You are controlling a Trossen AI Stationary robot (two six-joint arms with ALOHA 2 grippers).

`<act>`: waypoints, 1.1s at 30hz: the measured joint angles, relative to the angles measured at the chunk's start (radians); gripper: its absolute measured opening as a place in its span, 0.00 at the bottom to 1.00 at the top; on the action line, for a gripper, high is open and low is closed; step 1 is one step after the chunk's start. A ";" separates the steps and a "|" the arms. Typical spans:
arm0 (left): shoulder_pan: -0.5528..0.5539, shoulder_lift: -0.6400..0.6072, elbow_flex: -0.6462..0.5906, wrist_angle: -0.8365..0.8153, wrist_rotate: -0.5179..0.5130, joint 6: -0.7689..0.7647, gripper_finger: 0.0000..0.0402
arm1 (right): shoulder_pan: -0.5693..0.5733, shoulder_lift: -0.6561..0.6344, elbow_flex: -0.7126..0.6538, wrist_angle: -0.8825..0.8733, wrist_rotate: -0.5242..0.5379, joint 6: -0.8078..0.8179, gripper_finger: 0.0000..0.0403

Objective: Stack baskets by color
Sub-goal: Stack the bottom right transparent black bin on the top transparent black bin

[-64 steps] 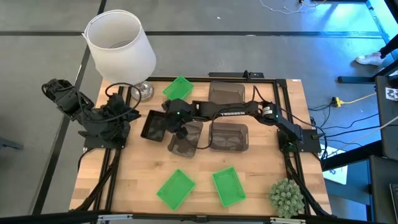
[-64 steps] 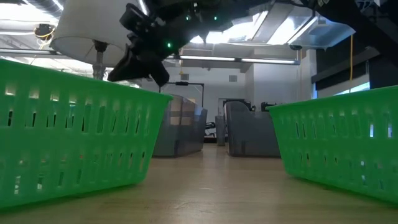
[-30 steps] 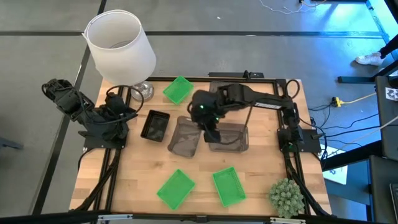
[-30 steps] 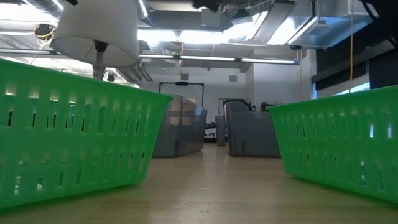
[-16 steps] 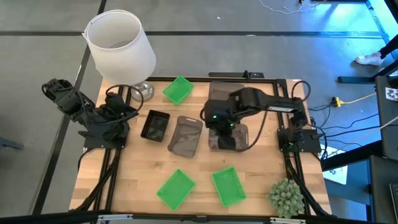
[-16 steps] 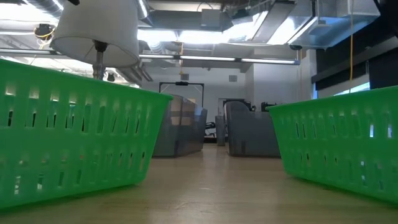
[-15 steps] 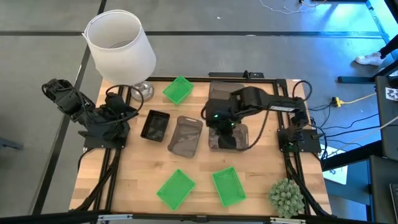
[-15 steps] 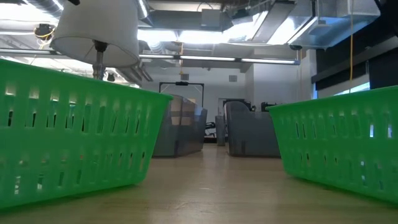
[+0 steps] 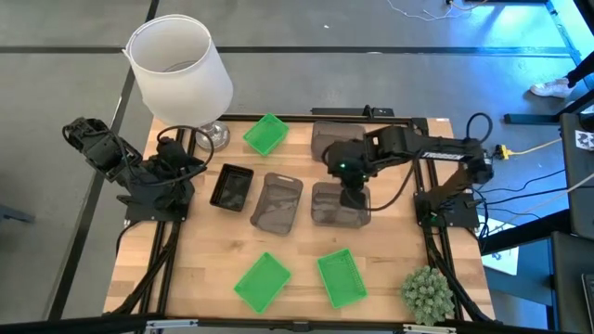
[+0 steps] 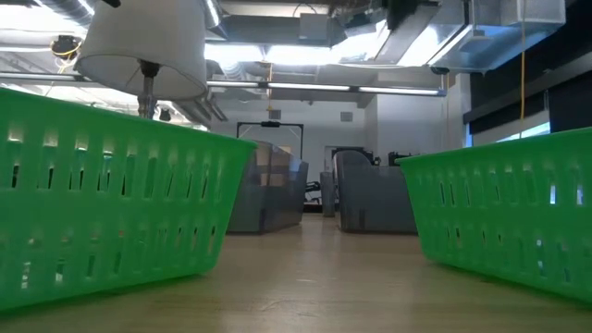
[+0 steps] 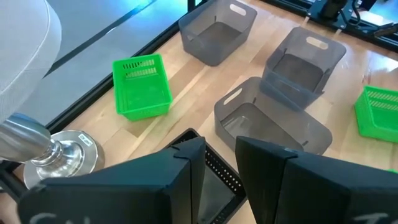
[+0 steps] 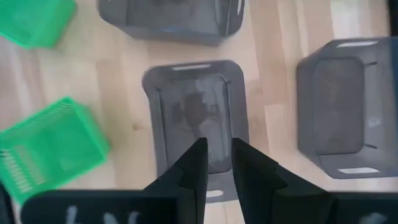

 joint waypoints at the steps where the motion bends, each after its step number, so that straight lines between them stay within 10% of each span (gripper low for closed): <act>1: 0.000 0.000 0.000 0.000 -0.001 0.000 0.21 | -0.011 -0.020 -0.062 0.036 -0.004 -0.010 0.18; 12: 0.000 0.000 0.000 0.000 -0.026 0.002 0.21 | -0.155 -0.163 -0.539 0.301 -0.020 -0.084 0.18; 33: 0.036 0.000 0.000 0.000 -0.084 -0.026 0.21 | -0.285 -0.162 -0.794 0.532 -0.134 -0.344 0.18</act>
